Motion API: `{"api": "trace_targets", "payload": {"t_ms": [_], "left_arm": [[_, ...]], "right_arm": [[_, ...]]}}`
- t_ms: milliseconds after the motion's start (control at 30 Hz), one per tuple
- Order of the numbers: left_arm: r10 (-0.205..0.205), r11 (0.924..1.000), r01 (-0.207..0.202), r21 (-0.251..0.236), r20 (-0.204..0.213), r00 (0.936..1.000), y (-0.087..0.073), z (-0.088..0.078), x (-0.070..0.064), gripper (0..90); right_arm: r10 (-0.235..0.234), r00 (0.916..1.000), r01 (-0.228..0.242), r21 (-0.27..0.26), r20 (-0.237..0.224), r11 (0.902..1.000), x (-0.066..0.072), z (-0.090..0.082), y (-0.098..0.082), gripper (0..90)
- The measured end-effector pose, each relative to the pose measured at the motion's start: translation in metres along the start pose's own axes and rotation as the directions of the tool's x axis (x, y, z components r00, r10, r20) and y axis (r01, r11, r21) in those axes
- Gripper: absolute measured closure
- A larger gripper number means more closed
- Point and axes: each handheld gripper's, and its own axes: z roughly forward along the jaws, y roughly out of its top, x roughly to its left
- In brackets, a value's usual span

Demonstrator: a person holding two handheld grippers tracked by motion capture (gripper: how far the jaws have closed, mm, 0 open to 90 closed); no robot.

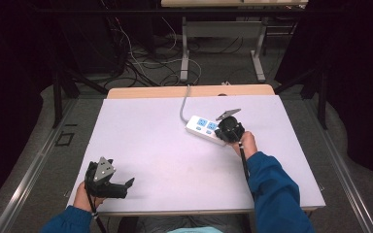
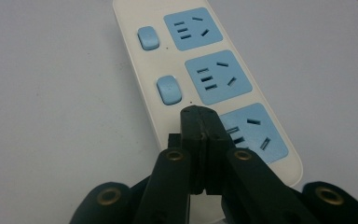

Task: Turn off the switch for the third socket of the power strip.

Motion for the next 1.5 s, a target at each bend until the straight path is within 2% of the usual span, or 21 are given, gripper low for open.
{"api": "trace_targets", "payload": {"t_ms": [33,100,133,167,367,433,467,567,800,867,1000,1200,1300,1500], "left_arm": [[-0.001,1.0000,0.001,0.000,0.001,1.0000,0.000,0.000,0.000,0.9],[0.002,1.0000,-0.002,-0.002,0.001,1.0000,0.000,0.000,0.000,0.9],[0.002,1.0000,-0.002,-0.002,0.001,1.0000,0.000,0.000,0.000,0.9],[0.005,1.0000,-0.005,0.003,0.003,1.0000,0.000,0.000,0.000,0.9],[0.002,1.0000,-0.002,-0.002,0.003,1.0000,0.000,0.000,0.000,0.9],[-0.004,1.0000,0.004,-0.002,0.006,1.0000,0.000,0.000,-0.001,0.9],[0.002,1.0000,-0.002,-0.003,0.002,1.0000,0.000,0.000,0.000,0.9],[0.001,1.0000,-0.001,0.001,0.006,1.0000,0.000,0.000,0.000,0.9],[0.003,1.0000,-0.003,-0.006,0.005,1.0000,0.000,0.000,0.000,0.9],[0.002,1.0000,-0.002,-0.003,0.004,1.0000,0.000,0.000,0.000,0.9],[0.002,1.0000,-0.002,-0.002,0.005,1.0000,0.000,-0.001,0.000,0.9],[0.002,1.0000,-0.002,0.001,0.006,1.0000,0.000,0.000,0.000,0.9],[0.002,1.0000,-0.002,-0.003,0.004,1.0000,0.000,-0.001,0.000,0.9],[0.003,1.0000,-0.003,0.001,0.005,1.0000,0.000,-0.001,0.000,0.9]], "right_arm": [[0.004,1.0000,-0.004,-0.001,-0.002,1.0000,0.000,0.000,0.000,90.0],[-0.013,0.9999,0.012,-0.020,-0.008,0.9997,-0.001,-0.003,0.001,90.0],[-0.027,0.9996,0.027,-0.013,0.003,0.9995,-0.001,-0.003,0.001,90.0],[0.001,1.0000,0.000,-0.013,0.010,0.9999,-0.001,-0.003,0.001,90.0],[0.014,0.9999,-0.014,-0.031,0.005,0.9994,-0.003,-0.005,0.000,90.0],[-0.003,1.0000,0.003,-0.041,-0.002,0.9992,-0.002,-0.007,0.001,90.0],[-0.011,0.9999,0.012,-0.049,0.011,0.9987,-0.002,-0.008,0.001,90.0],[-0.011,0.9999,0.011,-0.062,0.009,0.9980,-0.002,-0.011,0.002,89.9],[-0.003,1.0000,0.004,-0.098,0.003,0.9952,-0.001,-0.020,0.003,81.6],[-0.005,1.0000,0.004,-0.114,-0.005,0.9935,0.000,-0.022,0.003,77.8],[0.002,1.0000,-0.003,-0.113,-0.004,0.9936,0.001,-0.028,0.003,66.1],[0.014,0.9995,-0.017,-0.122,-0.027,0.9924,0.003,-0.033,0.003,39.4],[0.007,0.9992,-0.012,-0.136,-0.039,0.9906,0.003,-0.038,0.003,29.1],[0.010,0.9979,-0.020,-0.158,-0.063,0.9872,0.004,-0.051,0.000,17.1]]}}
